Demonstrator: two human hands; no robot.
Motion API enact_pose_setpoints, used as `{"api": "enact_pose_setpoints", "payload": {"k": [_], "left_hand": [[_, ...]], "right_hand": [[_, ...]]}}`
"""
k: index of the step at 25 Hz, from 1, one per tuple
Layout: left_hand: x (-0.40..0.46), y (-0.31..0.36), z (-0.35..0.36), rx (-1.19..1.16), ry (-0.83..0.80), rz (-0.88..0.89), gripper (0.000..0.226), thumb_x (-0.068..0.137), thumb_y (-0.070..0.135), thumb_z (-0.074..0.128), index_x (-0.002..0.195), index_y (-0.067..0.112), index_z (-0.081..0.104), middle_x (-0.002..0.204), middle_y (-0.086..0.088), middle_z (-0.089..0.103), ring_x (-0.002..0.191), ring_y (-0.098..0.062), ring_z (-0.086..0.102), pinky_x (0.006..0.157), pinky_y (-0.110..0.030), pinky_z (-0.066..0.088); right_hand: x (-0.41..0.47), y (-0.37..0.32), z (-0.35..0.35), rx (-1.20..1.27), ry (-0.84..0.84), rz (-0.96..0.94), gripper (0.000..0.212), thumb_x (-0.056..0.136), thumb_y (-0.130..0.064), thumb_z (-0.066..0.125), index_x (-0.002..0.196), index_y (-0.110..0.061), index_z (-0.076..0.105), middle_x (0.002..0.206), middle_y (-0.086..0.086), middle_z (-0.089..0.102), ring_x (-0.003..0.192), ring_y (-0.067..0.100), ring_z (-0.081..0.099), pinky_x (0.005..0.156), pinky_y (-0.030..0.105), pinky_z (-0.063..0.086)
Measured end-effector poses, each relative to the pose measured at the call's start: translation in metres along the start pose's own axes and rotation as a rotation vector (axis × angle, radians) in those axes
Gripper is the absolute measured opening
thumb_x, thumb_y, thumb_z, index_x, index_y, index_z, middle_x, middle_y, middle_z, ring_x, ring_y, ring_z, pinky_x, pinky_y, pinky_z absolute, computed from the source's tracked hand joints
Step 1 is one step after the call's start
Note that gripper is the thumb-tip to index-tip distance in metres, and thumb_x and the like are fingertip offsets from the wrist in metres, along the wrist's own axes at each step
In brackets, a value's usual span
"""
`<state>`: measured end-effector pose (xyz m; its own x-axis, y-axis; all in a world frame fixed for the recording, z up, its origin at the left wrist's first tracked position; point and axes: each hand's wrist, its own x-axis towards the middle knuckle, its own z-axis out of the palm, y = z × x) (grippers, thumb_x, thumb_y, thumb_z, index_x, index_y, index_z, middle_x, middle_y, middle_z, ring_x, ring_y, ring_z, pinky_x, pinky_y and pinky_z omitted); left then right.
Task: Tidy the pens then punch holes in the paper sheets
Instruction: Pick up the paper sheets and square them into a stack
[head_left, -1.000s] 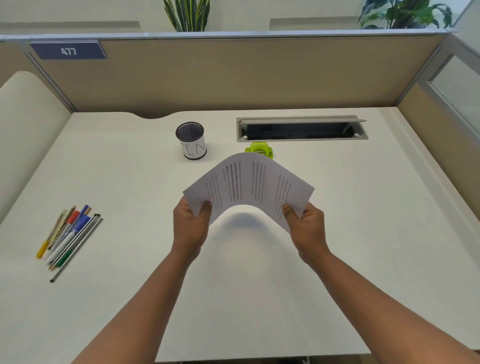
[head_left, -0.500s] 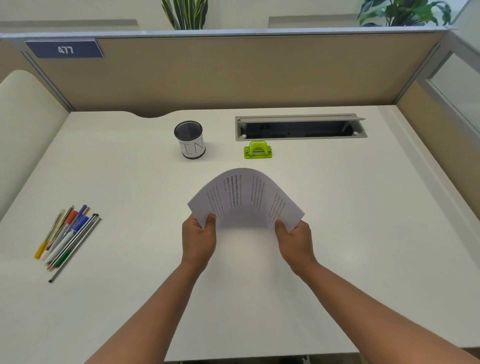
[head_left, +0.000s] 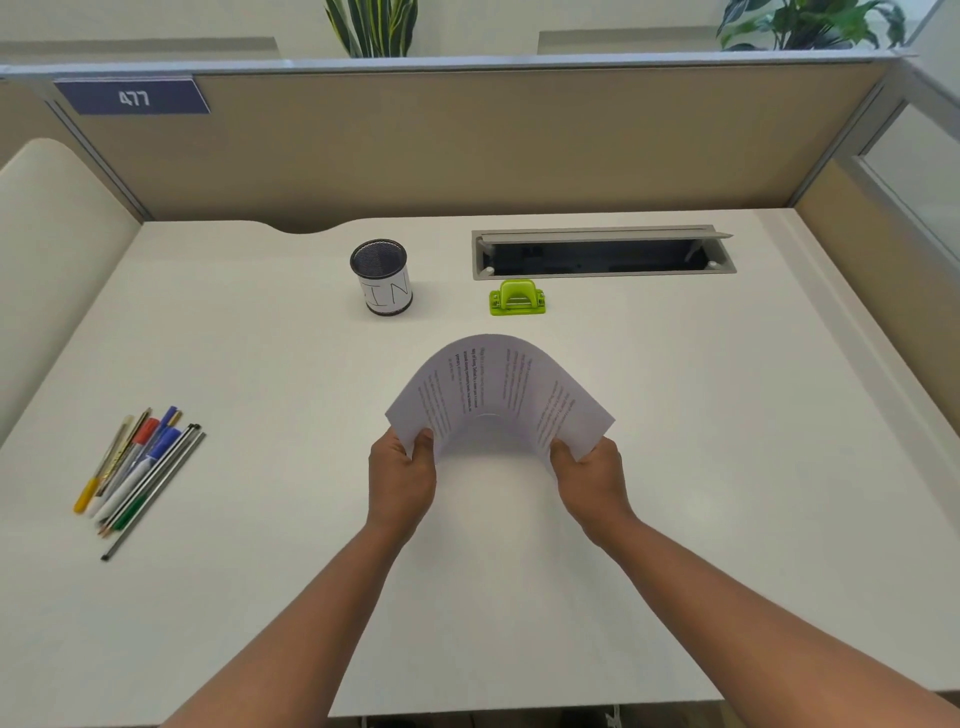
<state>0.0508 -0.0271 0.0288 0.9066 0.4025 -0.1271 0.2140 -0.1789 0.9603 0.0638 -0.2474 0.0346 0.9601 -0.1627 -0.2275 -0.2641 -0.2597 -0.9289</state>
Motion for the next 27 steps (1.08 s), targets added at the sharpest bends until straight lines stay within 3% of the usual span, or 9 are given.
{"api": "enact_pose_setpoints", "payload": {"k": [5, 7, 11, 12, 14, 16, 19, 24, 27], "left_hand": [[0.004, -0.002, -0.001, 0.027, -0.002, -0.003, 0.019, 0.103, 0.014, 0.054, 0.116, 0.018, 0.067, 0.101, 0.017, 0.072, 0.080, 0.010, 0.066, 0.061, -0.008, 0.048], [0.005, 0.000, -0.002, 0.035, -0.010, -0.006, 0.018, 0.103, 0.015, 0.055, 0.114, 0.020, 0.067, 0.100, 0.020, 0.071, 0.080, 0.010, 0.066, 0.061, -0.008, 0.049], [0.014, 0.010, -0.013, -0.029, -0.039, -0.076, 0.022, 0.103, 0.015, 0.056, 0.098, 0.030, 0.071, 0.087, 0.022, 0.076, 0.083, 0.001, 0.071, 0.063, -0.016, 0.054], [0.019, 0.014, -0.017, -0.066, -0.053, -0.103, 0.025, 0.103, 0.012, 0.056, 0.095, 0.030, 0.071, 0.087, 0.022, 0.078, 0.084, -0.003, 0.073, 0.063, -0.017, 0.055], [0.029, 0.020, -0.024, -0.166, -0.088, -0.191, 0.025, 0.102, 0.008, 0.057, 0.099, 0.028, 0.072, 0.094, 0.015, 0.080, 0.092, -0.012, 0.076, 0.074, -0.028, 0.059], [0.032, 0.024, -0.026, -0.299, -0.124, -0.310, 0.025, 0.101, 0.005, 0.057, 0.110, 0.025, 0.069, 0.107, 0.006, 0.079, 0.103, -0.021, 0.074, 0.089, -0.044, 0.059], [0.029, 0.028, -0.017, -0.506, -0.157, -0.453, 0.035, 0.100, -0.002, 0.055, 0.120, 0.025, 0.064, 0.116, 0.001, 0.078, 0.105, -0.023, 0.075, 0.088, -0.046, 0.060], [0.020, 0.028, 0.007, -0.642, -0.175, -0.562, 0.037, 0.098, -0.007, 0.055, 0.117, 0.024, 0.065, 0.111, 0.001, 0.080, 0.099, -0.023, 0.077, 0.084, -0.045, 0.062], [0.019, 0.027, 0.015, -0.678, -0.157, -0.576, 0.037, 0.098, -0.007, 0.055, 0.116, 0.024, 0.065, 0.112, 0.001, 0.079, 0.100, -0.023, 0.077, 0.088, -0.047, 0.061]], "right_hand": [[0.002, -0.002, -0.003, -0.038, -0.001, 0.007, 0.014, 0.094, -0.015, 0.054, 0.096, -0.005, 0.063, 0.102, 0.030, 0.065, 0.067, 0.039, 0.057, 0.055, 0.051, 0.050], [0.002, -0.005, -0.003, -0.045, -0.013, 0.019, 0.013, 0.094, -0.013, 0.055, 0.087, -0.018, 0.065, 0.102, 0.024, 0.068, 0.083, 0.043, 0.062, 0.069, 0.059, 0.055], [0.011, -0.020, -0.013, -0.012, -0.022, -0.006, 0.034, 0.091, -0.011, 0.061, 0.084, -0.042, 0.072, 0.091, -0.003, 0.077, 0.087, 0.020, 0.070, 0.073, 0.044, 0.061], [0.017, -0.023, -0.017, 0.001, 0.000, -0.039, 0.038, 0.090, -0.010, 0.065, 0.092, -0.047, 0.073, 0.094, -0.011, 0.077, 0.091, 0.014, 0.072, 0.075, 0.039, 0.061], [0.027, -0.026, -0.027, 0.045, 0.102, -0.050, 0.048, 0.089, -0.013, 0.074, 0.126, -0.042, 0.065, 0.126, -0.017, 0.069, 0.118, 0.008, 0.063, 0.097, 0.032, 0.053], [0.035, -0.026, -0.035, 0.148, 0.172, 0.096, 0.081, 0.085, -0.022, 0.082, 0.153, -0.030, 0.038, 0.157, -0.008, 0.043, 0.140, 0.008, 0.041, 0.111, 0.034, 0.037], [0.031, -0.027, -0.029, 0.523, 0.035, 0.387, 0.104, 0.080, -0.021, 0.086, 0.159, -0.026, 0.019, 0.159, 0.004, 0.037, 0.138, 0.024, 0.045, 0.114, 0.044, 0.038], [0.025, -0.038, -0.009, 0.838, -0.210, 0.478, 0.041, 0.089, -0.015, 0.077, 0.125, -0.010, 0.059, 0.130, 0.017, 0.070, 0.114, 0.031, 0.070, 0.098, 0.044, 0.056], [0.031, -0.048, -0.005, 0.905, -0.214, 0.470, 0.030, 0.093, -0.019, 0.072, 0.119, -0.007, 0.066, 0.120, 0.016, 0.074, 0.110, 0.032, 0.073, 0.096, 0.047, 0.058]]}}
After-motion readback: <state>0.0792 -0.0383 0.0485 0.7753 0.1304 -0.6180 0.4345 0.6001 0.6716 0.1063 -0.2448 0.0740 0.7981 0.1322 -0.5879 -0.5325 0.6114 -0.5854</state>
